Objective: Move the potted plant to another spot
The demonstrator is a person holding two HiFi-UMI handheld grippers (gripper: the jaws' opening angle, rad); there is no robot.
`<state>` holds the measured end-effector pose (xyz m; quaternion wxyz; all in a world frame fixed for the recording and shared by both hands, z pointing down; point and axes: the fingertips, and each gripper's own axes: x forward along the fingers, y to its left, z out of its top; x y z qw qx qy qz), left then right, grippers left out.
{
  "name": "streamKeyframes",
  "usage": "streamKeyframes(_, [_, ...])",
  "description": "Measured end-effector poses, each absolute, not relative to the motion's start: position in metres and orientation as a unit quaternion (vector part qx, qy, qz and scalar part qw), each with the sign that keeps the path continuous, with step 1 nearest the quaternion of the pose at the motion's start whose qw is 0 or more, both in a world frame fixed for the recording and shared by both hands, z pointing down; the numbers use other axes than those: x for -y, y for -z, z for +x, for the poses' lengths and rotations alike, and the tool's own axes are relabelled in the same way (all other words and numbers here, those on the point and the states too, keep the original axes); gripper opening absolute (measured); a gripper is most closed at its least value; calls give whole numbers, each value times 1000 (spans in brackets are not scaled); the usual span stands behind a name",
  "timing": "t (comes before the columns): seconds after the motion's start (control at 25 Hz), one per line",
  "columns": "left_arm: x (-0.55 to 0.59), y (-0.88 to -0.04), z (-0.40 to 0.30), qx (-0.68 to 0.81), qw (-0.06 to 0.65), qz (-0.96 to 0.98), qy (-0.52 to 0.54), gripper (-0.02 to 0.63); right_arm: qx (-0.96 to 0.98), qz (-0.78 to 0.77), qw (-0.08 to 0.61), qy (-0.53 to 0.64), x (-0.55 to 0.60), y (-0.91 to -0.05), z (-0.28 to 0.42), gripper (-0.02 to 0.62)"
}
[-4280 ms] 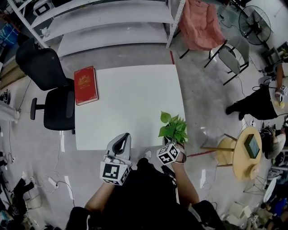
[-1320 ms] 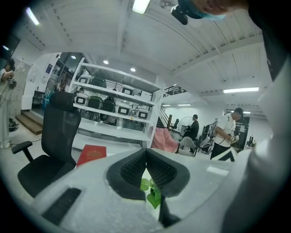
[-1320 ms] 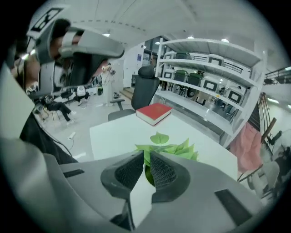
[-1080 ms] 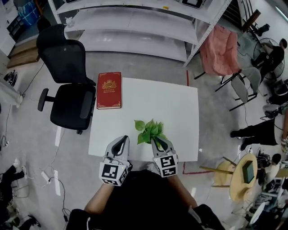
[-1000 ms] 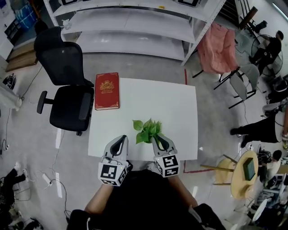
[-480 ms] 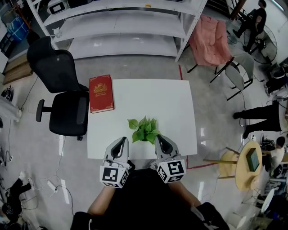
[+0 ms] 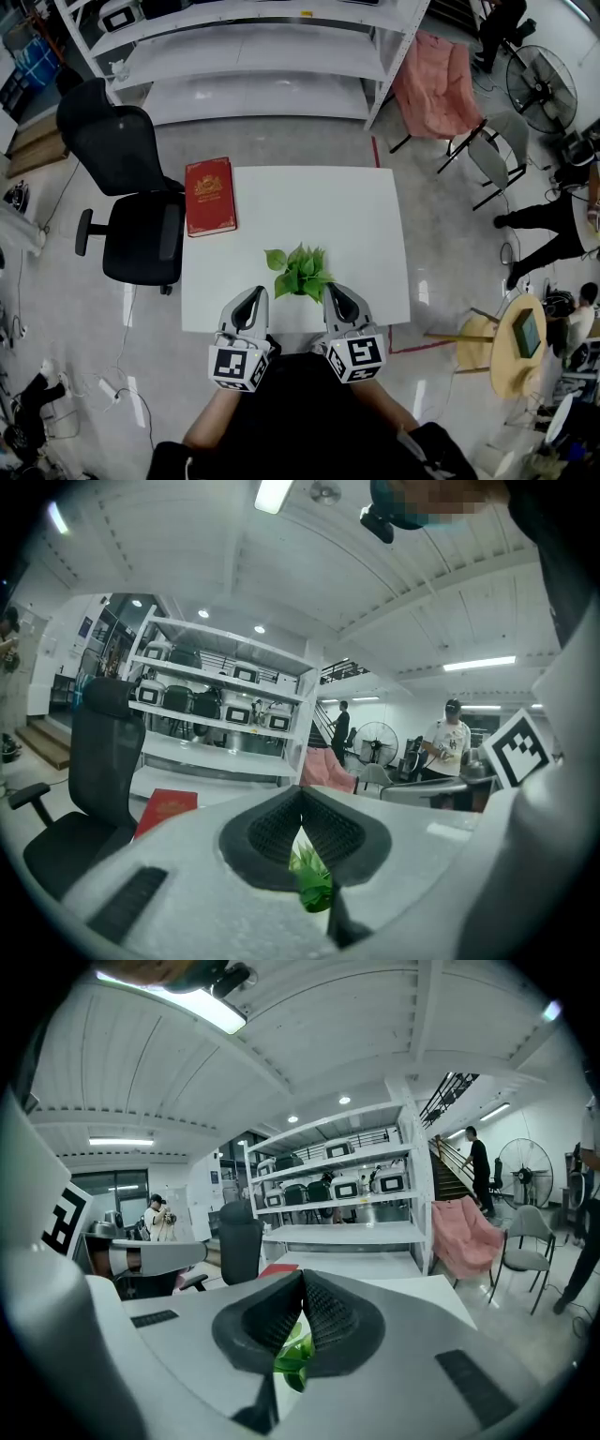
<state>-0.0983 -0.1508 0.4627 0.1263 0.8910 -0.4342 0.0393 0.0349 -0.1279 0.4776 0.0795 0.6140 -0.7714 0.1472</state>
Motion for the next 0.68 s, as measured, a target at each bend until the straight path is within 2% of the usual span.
streamKeyframes(0.68, [154, -463, -97, 433, 126, 892, -40, 16, 773, 611, 84, -147, 132, -478, 33, 12])
